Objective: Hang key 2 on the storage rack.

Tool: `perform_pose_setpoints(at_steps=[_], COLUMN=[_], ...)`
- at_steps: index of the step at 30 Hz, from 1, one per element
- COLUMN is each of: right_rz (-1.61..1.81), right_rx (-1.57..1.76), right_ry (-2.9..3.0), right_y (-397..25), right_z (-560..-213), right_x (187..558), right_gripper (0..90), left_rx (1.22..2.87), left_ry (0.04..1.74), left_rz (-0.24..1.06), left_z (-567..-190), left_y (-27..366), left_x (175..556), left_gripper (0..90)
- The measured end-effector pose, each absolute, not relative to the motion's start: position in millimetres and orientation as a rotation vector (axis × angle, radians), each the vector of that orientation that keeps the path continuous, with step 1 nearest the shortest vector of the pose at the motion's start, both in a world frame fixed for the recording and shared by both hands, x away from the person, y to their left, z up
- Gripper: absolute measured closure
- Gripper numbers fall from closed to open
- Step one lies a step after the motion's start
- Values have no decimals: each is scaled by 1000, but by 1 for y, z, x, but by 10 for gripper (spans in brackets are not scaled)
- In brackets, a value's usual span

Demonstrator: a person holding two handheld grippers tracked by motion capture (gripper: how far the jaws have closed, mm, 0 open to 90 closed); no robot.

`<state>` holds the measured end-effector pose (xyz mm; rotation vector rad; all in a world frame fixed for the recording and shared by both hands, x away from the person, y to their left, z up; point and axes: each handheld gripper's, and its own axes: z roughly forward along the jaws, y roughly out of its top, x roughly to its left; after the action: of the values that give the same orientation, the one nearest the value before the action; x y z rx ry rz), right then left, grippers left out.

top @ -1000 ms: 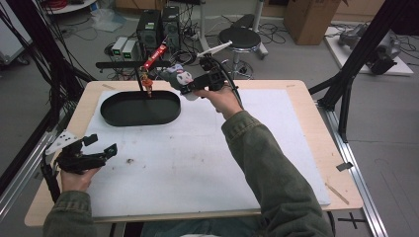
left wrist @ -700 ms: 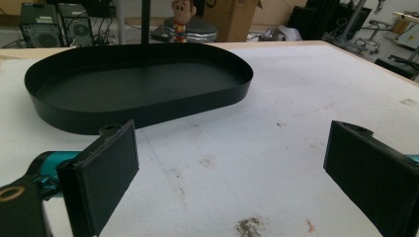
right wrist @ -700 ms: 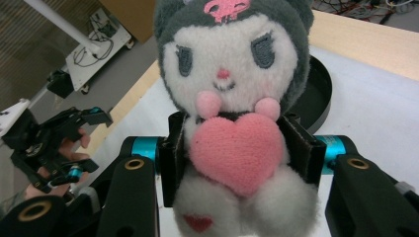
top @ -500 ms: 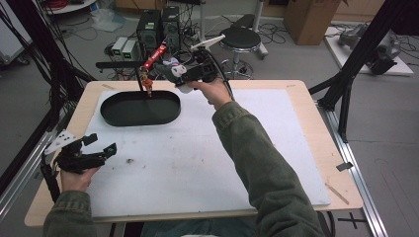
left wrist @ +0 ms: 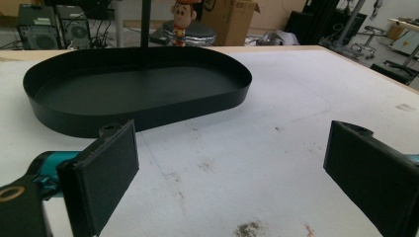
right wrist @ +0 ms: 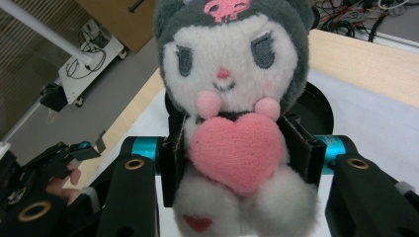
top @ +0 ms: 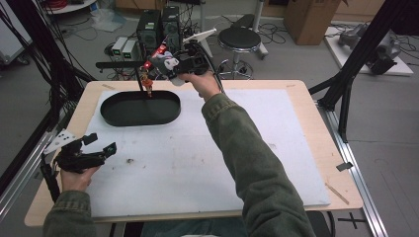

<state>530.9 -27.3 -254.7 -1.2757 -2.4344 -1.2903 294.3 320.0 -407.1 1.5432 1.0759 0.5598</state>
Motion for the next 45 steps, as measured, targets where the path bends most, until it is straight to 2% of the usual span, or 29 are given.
perform_pose_setpoints(at_steps=[17, 19, 22, 29, 31, 33, 45], right_rz=[-1287, -1274, -1248, -1209, -1207, -1227, -1300], right_rx=[-1397, -1415, -1442, -1476, -1459, -1459, -1448], right_ry=[-2402, -2425, -2473, -2548, -2586, -2613, -2609], right_y=[-19, -19, -20, -32, -35, -38, -75], right_z=[-272, -272, -274, -282, -283, -284, -297], right_x=[553, 553, 553, 552, 551, 548, 534], right_gripper=[506, 479, 330, 123, 97, 8, 9], left_rx=[1533, 1533, 1534, 1535, 1535, 1538, 1542], left_ry=[1073, 1073, 1073, 1073, 1075, 1073, 1074], left_rz=[559, 559, 560, 561, 561, 562, 562], left_z=[-407, -407, -407, -407, -407, -407, -407], left_y=[321, 321, 321, 321, 321, 321, 320], left_x=[295, 295, 295, 295, 295, 295, 295], left_gripper=[70, 70, 70, 70, 70, 70, 70])
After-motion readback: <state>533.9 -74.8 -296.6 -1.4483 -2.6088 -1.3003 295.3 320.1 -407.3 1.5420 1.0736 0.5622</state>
